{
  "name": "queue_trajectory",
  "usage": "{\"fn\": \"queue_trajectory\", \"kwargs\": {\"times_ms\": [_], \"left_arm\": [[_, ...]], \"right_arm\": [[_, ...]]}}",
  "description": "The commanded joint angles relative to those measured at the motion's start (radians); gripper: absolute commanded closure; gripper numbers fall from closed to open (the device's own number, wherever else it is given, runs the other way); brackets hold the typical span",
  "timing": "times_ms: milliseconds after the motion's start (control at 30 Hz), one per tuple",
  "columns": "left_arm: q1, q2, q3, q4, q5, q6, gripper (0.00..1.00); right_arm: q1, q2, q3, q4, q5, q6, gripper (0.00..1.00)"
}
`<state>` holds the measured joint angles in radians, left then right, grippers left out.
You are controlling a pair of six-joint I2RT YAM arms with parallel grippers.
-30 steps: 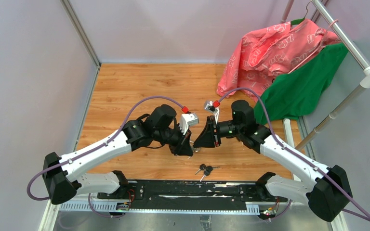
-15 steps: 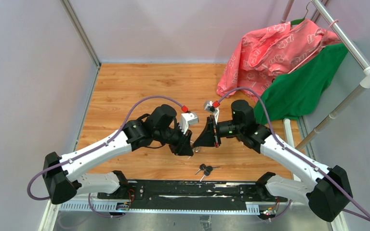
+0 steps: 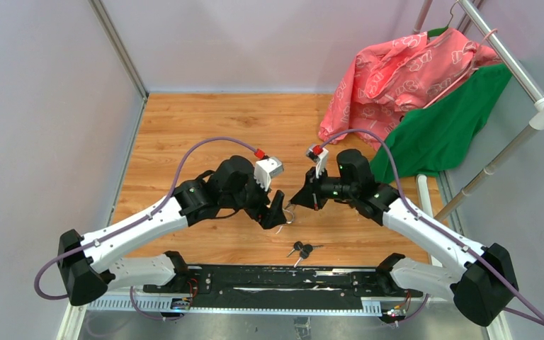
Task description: Unlock with the key
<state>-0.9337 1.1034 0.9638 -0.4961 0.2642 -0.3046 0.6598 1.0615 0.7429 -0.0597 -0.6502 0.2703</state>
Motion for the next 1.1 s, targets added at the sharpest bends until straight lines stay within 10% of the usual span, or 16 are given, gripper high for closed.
{"fn": "queue_trajectory", "kwargs": {"times_ms": [0, 333, 1067], "left_arm": [[-0.009, 0.031, -0.067, 0.040, -0.176, 0.003, 0.15], [-0.085, 0.305, -0.008, 0.060, -0.496, 0.076, 0.21], [-0.084, 0.693, 0.194, 0.046, -0.607, 0.159, 0.20]], "right_arm": [[-0.012, -0.004, 0.046, -0.101, 0.289, 0.017, 1.00], [-0.012, -0.105, 0.073, -0.232, 0.646, 0.023, 1.00], [-0.013, -0.198, 0.070, -0.294, 0.733, -0.014, 1.00]]}}
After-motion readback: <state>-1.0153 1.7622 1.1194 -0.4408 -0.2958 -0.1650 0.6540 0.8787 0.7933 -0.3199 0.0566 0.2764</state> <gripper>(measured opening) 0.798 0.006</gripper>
